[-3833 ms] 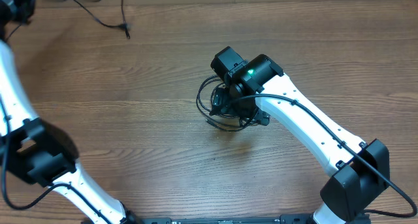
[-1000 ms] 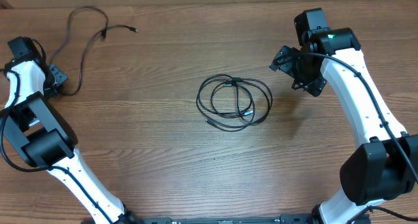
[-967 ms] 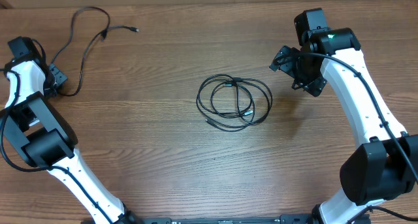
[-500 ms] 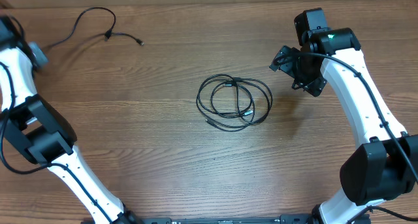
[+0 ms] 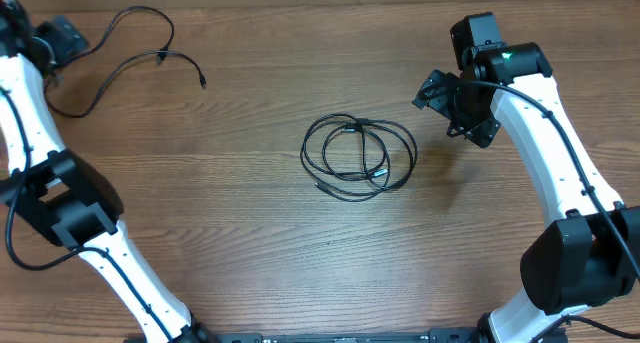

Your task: Untangle cables

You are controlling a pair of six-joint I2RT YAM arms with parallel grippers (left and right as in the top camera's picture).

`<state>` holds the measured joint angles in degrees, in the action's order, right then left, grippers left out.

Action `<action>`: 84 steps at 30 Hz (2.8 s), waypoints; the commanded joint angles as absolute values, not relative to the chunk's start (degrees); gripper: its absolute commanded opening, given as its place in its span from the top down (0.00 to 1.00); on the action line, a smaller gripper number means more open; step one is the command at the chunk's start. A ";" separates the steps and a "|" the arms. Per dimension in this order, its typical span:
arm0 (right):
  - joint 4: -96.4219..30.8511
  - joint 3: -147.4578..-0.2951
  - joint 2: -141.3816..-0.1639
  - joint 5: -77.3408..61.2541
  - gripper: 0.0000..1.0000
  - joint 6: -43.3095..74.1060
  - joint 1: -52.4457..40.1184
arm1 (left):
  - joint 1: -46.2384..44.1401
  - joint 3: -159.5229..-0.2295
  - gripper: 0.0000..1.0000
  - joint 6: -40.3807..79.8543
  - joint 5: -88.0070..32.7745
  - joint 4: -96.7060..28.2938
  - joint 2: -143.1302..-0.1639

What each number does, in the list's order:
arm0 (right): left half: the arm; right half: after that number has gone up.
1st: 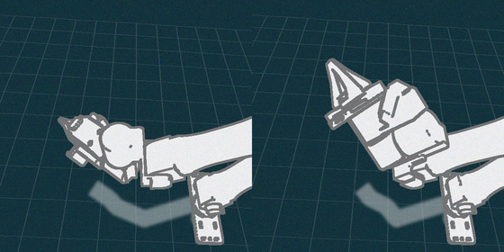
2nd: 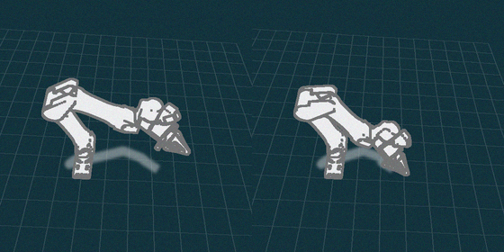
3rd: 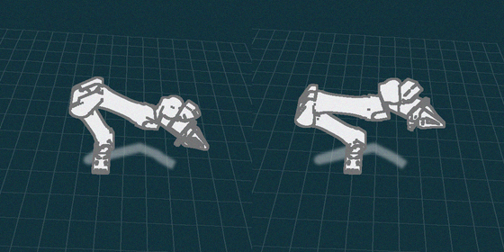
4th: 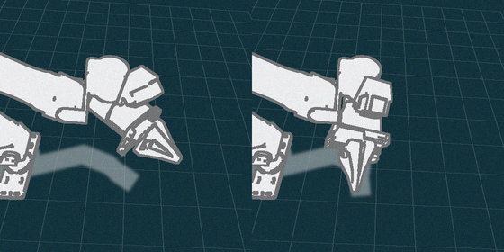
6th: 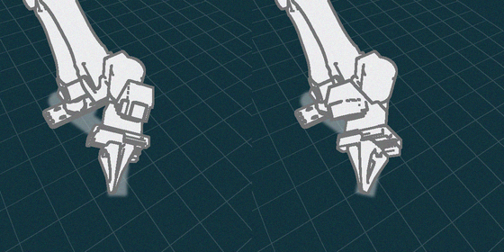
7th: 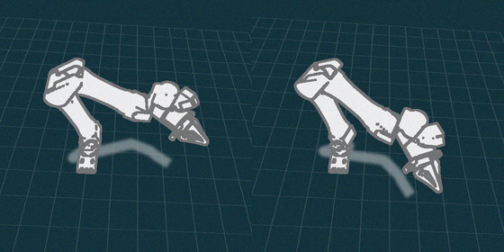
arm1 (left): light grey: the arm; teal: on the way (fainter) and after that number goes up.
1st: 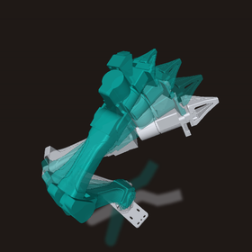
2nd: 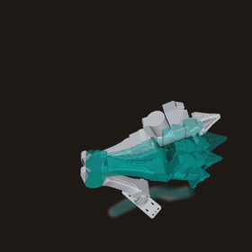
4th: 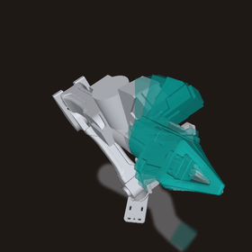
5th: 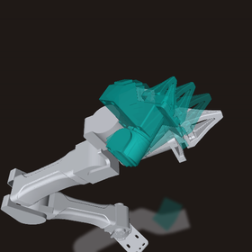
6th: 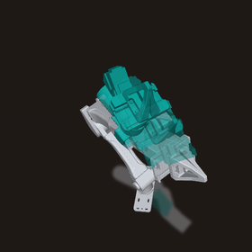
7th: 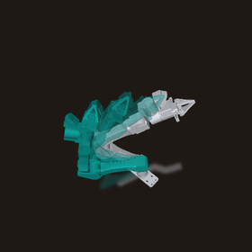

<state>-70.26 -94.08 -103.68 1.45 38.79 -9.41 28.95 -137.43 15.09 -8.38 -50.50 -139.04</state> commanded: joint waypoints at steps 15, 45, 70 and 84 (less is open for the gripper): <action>-70.06 -93.97 -103.63 1.34 0.00 38.52 -9.21 | 21.85 -137.60 0.71 13.28 11.05 -62.06 -151.39; -70.06 -93.97 -103.63 1.34 0.00 38.52 -9.21 | 29.32 -139.81 0.80 13.54 4.58 -56.25 -156.64; -70.06 -93.97 -103.63 1.34 0.00 38.52 -9.23 | 29.41 -140.57 0.33 17.58 -1.52 -58.02 -159.33; -70.06 -93.97 -103.63 1.34 0.00 38.52 -9.26 | 32.18 -137.95 0.00 15.16 6.35 -58.59 -160.40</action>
<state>-70.26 -94.08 -103.68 1.45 38.79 -9.41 30.22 -141.84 16.56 5.69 -57.23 -154.52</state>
